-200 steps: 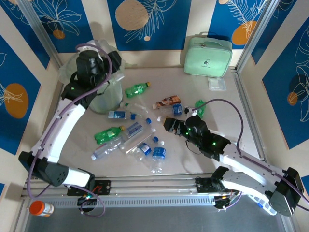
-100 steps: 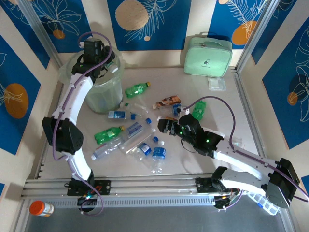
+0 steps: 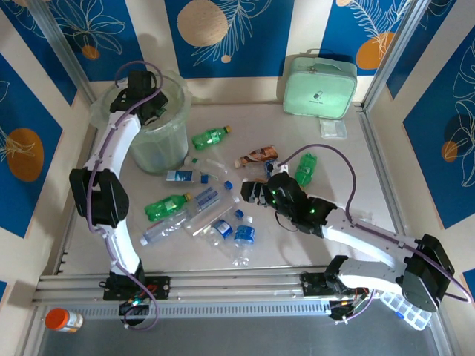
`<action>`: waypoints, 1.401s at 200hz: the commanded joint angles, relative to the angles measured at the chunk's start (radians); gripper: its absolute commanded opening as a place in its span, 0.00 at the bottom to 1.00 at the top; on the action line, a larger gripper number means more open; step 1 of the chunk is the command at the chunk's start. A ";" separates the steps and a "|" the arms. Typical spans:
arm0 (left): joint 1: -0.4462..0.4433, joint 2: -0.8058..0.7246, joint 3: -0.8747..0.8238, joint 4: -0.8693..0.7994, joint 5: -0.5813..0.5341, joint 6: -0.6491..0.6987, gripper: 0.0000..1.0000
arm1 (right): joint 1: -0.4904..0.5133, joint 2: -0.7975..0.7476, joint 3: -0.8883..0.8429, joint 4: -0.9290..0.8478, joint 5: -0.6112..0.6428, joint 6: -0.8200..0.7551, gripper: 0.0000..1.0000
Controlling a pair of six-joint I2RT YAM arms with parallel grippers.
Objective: Put the plastic bottles in the bin
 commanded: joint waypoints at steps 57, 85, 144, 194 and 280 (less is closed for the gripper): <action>0.042 0.127 0.091 -0.165 0.053 0.015 0.41 | 0.009 0.047 0.062 -0.055 0.058 0.024 0.89; 0.043 0.140 0.089 -0.178 0.071 -0.002 0.53 | 0.010 0.054 0.064 -0.058 0.062 0.029 0.89; 0.044 0.121 0.088 -0.196 0.094 -0.022 0.76 | 0.009 0.034 0.061 -0.066 0.077 0.030 0.89; 0.044 0.094 0.085 -0.207 0.120 -0.028 0.81 | 0.008 0.032 0.062 -0.066 0.089 0.026 0.89; -0.001 -0.205 -0.019 -0.159 0.112 0.025 0.81 | 0.007 0.026 0.057 -0.059 0.098 0.012 0.89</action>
